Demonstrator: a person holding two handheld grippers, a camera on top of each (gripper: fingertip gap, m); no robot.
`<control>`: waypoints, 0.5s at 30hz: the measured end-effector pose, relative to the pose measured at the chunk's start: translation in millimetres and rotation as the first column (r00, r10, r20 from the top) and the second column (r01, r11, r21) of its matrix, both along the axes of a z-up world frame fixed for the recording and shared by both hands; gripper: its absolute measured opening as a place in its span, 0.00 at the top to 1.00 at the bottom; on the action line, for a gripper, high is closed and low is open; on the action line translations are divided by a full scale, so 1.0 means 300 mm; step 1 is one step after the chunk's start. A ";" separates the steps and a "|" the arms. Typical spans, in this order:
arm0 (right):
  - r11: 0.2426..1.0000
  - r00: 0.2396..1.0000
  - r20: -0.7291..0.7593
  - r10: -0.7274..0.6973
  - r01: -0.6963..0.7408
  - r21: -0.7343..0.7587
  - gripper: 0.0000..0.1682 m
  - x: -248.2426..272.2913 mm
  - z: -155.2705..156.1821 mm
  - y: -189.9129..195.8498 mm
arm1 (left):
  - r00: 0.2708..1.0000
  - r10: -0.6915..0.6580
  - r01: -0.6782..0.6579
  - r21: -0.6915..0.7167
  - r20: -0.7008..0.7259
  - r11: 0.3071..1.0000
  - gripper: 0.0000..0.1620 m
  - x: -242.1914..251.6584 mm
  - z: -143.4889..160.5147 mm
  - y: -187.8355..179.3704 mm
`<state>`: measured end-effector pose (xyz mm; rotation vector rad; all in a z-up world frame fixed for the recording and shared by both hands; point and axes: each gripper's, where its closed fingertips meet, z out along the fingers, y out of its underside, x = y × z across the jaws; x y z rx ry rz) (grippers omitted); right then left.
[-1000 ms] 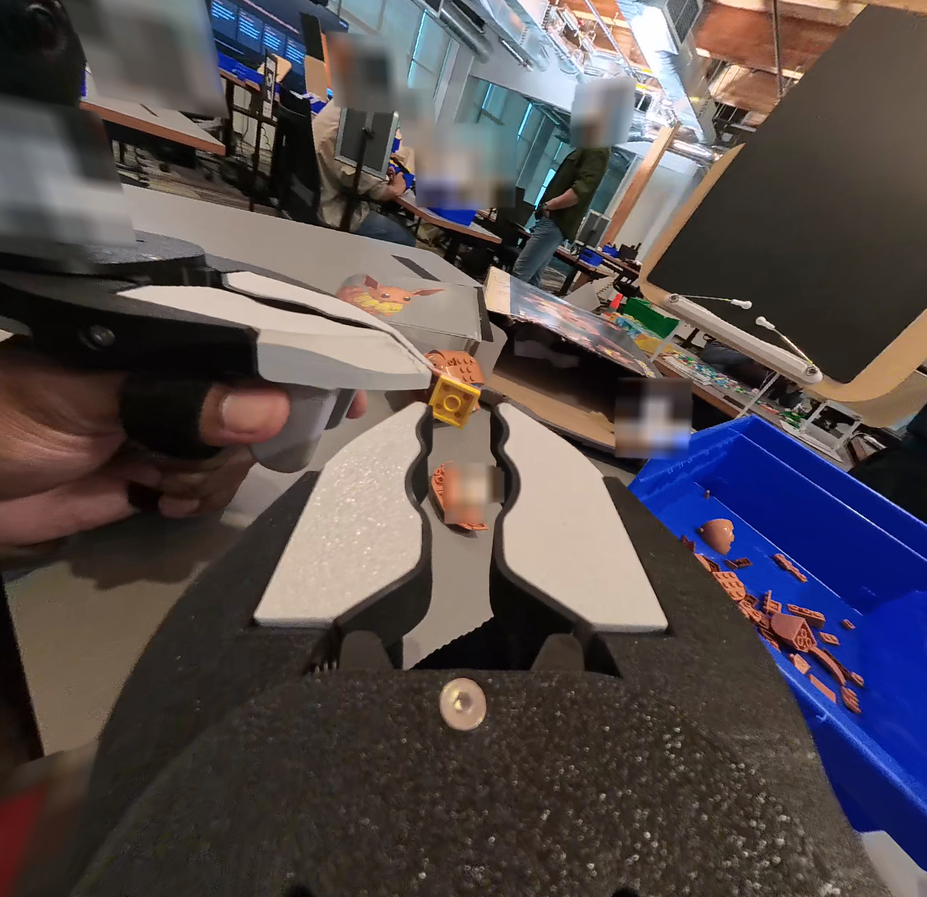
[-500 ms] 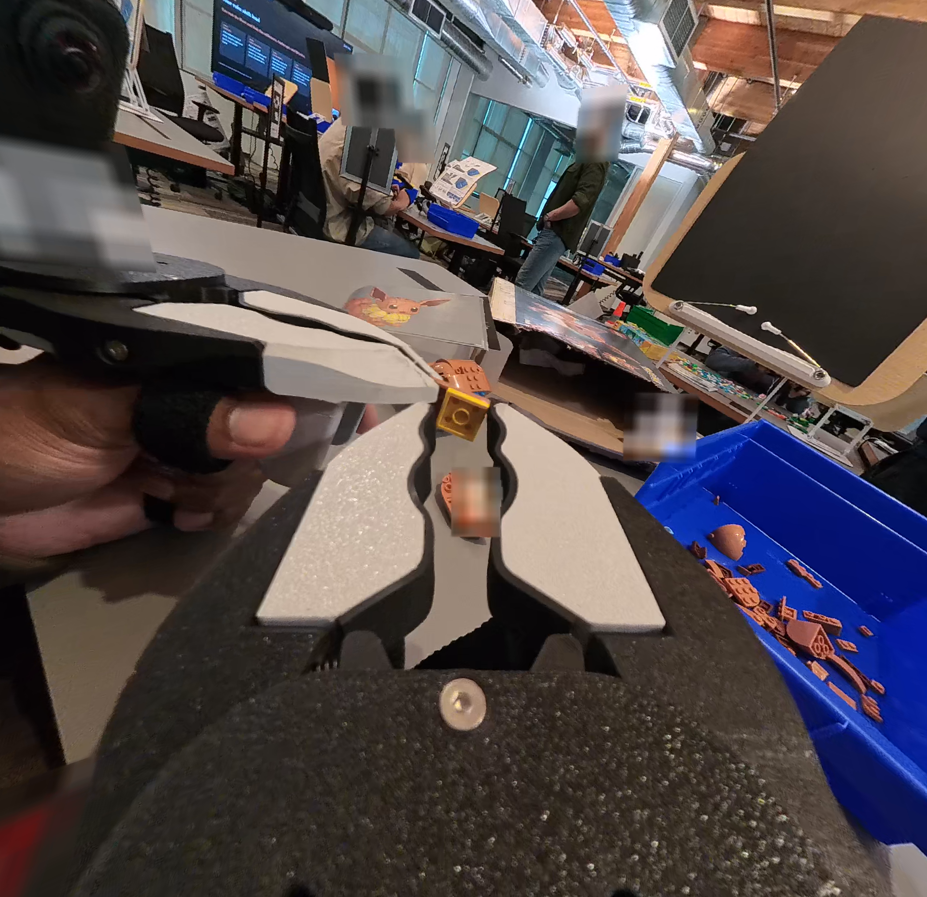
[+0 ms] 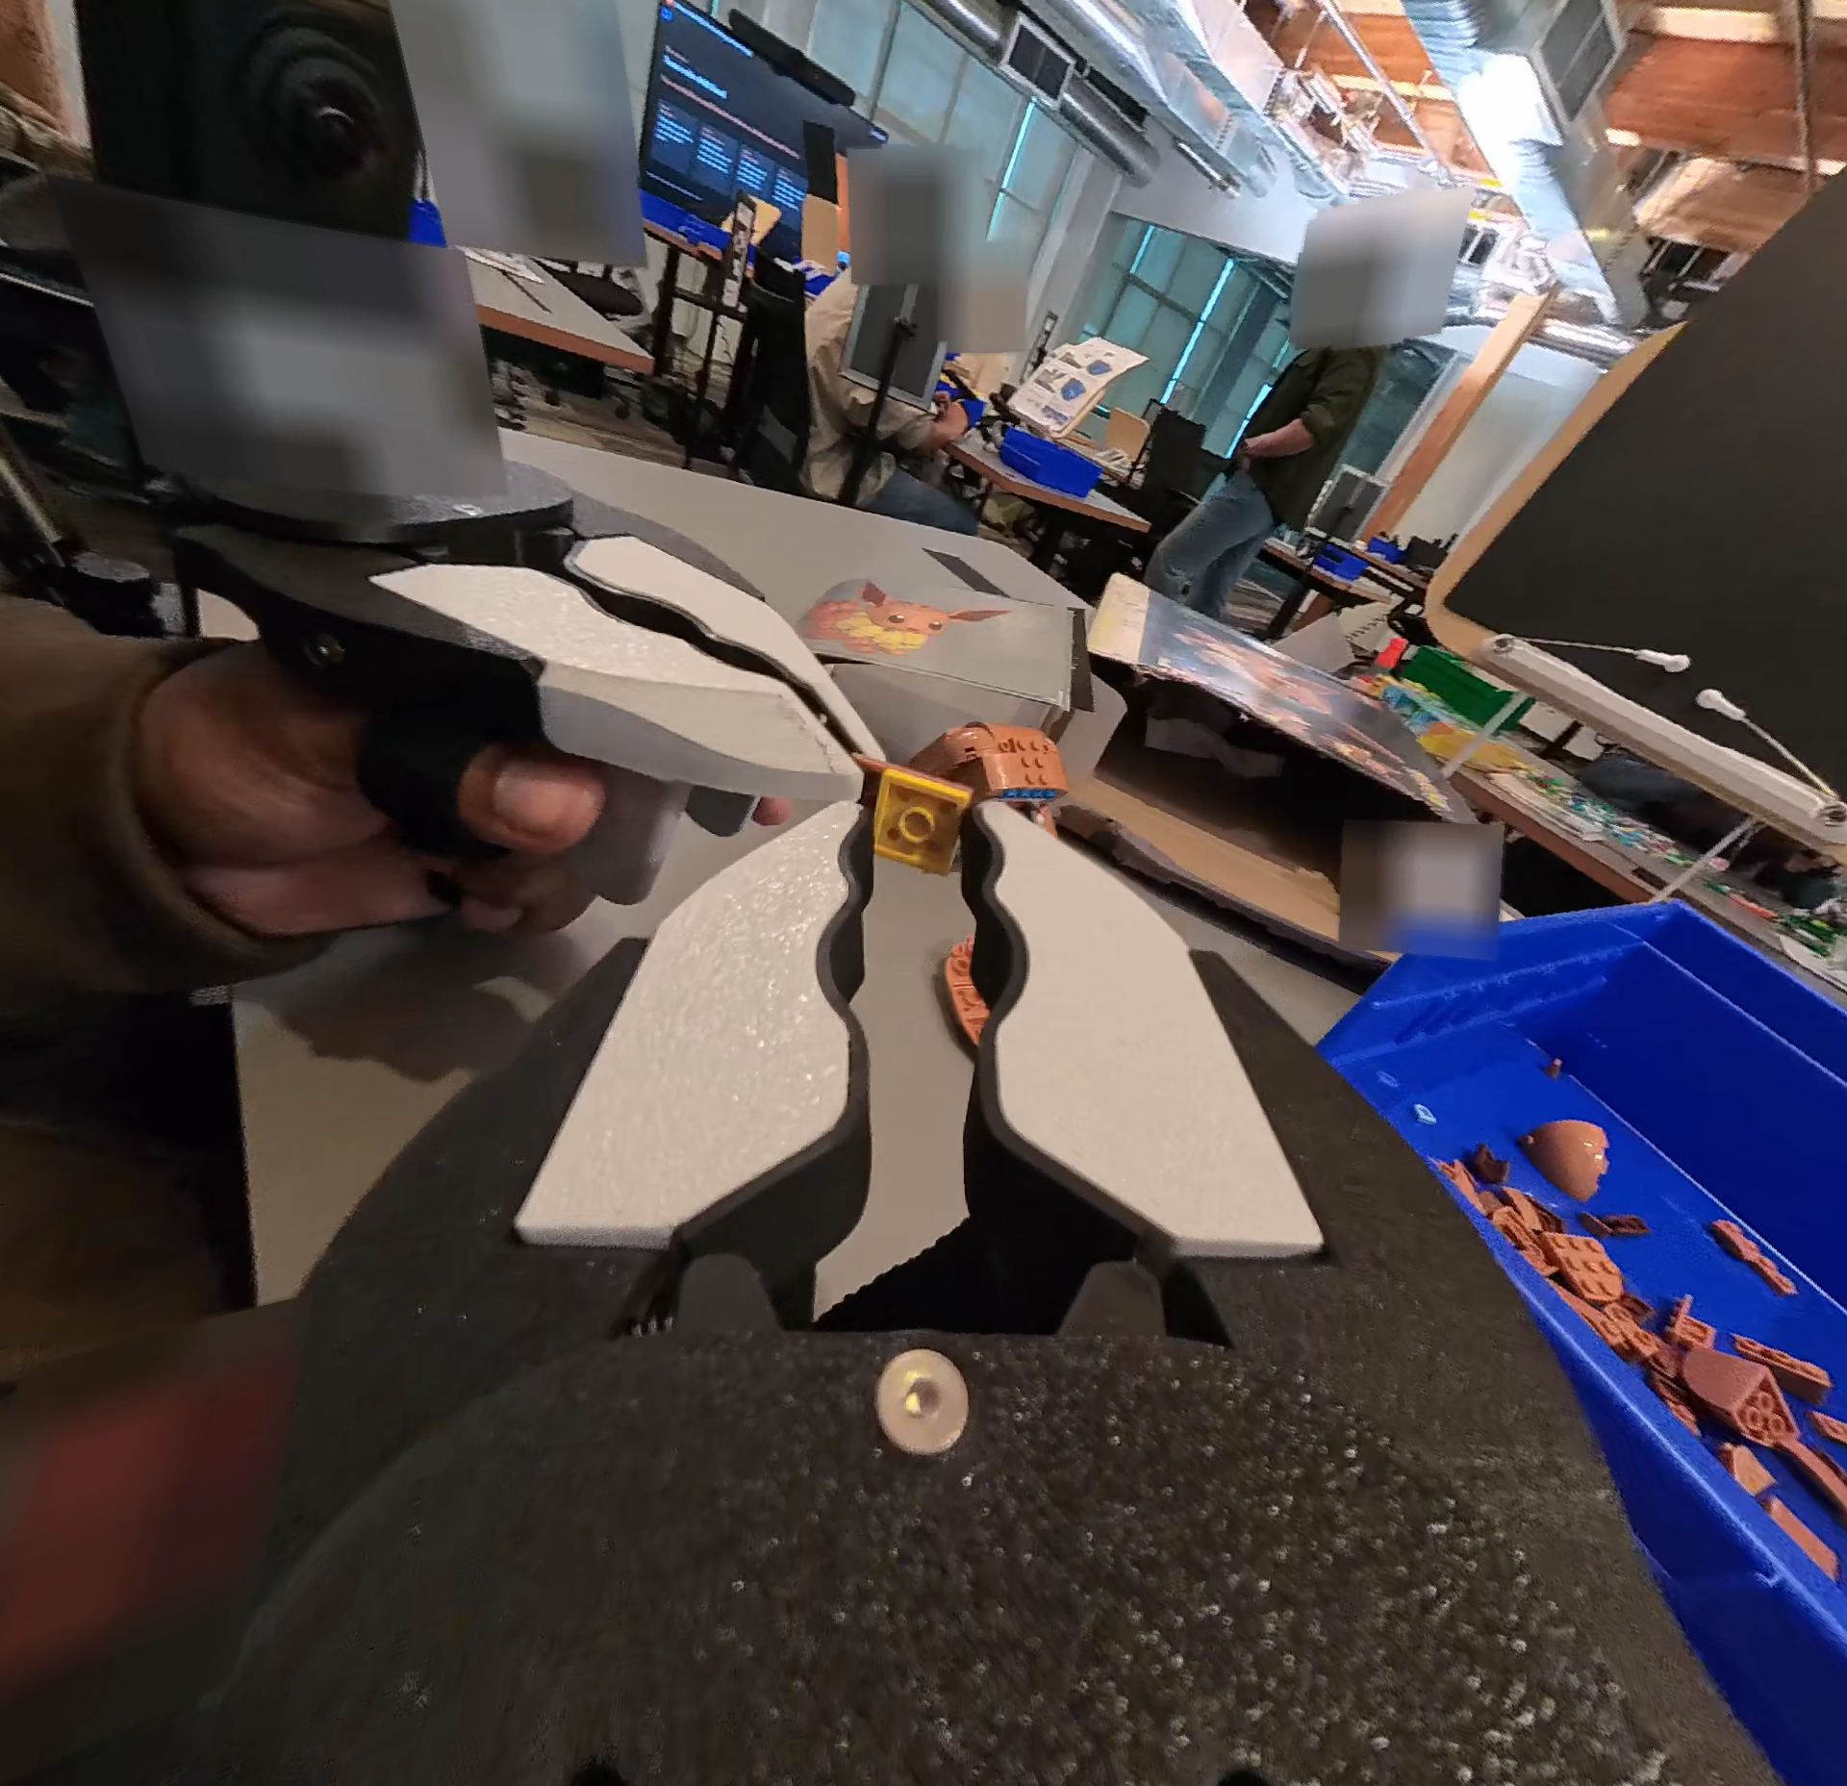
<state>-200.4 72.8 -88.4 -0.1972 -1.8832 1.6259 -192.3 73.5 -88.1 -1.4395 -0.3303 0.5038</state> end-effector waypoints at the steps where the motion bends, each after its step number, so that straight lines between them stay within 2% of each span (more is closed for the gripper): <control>1: 1.000 1.000 0.002 0.009 -0.009 0.000 0.90 0.003 -0.001 0.000 | 1.000 -0.008 0.008 -0.005 0.000 1.000 0.97 0.002 -0.002 -0.001; 15: 0.995 0.990 0.103 0.096 -0.091 -0.048 0.91 0.013 -0.015 0.005 | 0.998 -0.061 0.062 -0.051 0.021 0.997 0.98 0.007 -0.023 0.000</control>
